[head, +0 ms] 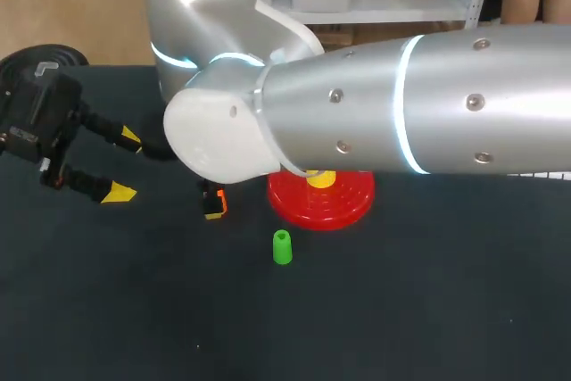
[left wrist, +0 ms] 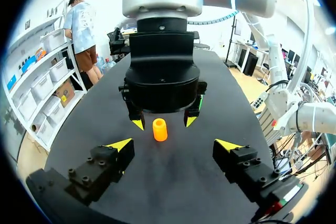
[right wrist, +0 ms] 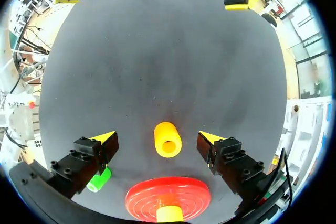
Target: Pick up and stack the cylinders on the red base in this order: pink,purple,orange,green
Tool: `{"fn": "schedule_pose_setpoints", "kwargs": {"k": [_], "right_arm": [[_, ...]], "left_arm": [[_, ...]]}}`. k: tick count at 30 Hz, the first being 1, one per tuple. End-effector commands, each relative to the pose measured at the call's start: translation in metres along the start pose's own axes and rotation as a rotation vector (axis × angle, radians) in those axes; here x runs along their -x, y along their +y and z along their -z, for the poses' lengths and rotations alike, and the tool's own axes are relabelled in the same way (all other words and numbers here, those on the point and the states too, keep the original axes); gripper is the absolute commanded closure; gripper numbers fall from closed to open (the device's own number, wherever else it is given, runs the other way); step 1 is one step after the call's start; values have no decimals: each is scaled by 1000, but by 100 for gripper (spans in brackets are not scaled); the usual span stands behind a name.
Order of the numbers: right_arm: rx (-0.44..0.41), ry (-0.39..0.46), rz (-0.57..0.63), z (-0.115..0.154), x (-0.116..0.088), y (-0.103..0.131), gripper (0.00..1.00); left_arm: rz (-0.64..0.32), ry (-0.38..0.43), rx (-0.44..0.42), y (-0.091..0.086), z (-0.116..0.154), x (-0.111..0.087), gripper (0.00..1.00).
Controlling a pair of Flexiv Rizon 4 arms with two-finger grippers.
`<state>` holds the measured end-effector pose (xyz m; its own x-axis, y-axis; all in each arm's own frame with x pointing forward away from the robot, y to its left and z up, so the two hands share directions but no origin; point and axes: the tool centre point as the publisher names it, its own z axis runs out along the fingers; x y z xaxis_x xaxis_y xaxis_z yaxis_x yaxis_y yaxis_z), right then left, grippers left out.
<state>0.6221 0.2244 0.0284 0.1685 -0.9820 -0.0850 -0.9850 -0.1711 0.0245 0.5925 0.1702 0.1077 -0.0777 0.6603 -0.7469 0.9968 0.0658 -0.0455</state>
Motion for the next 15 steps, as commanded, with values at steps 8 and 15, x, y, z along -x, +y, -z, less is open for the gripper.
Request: {"fn": "schedule_pose_setpoints", "kwargs": {"k": [8, 15], "right_arm": [[21, -6, 4, -5, 1, -1, 0], [24, -13, -10, -7, -1, 2, 0]], "left_arm": [[-3, -2, 0, 0, 0, -1, 0], [-3, -2, 0, 0, 0, -1, 0]]}}
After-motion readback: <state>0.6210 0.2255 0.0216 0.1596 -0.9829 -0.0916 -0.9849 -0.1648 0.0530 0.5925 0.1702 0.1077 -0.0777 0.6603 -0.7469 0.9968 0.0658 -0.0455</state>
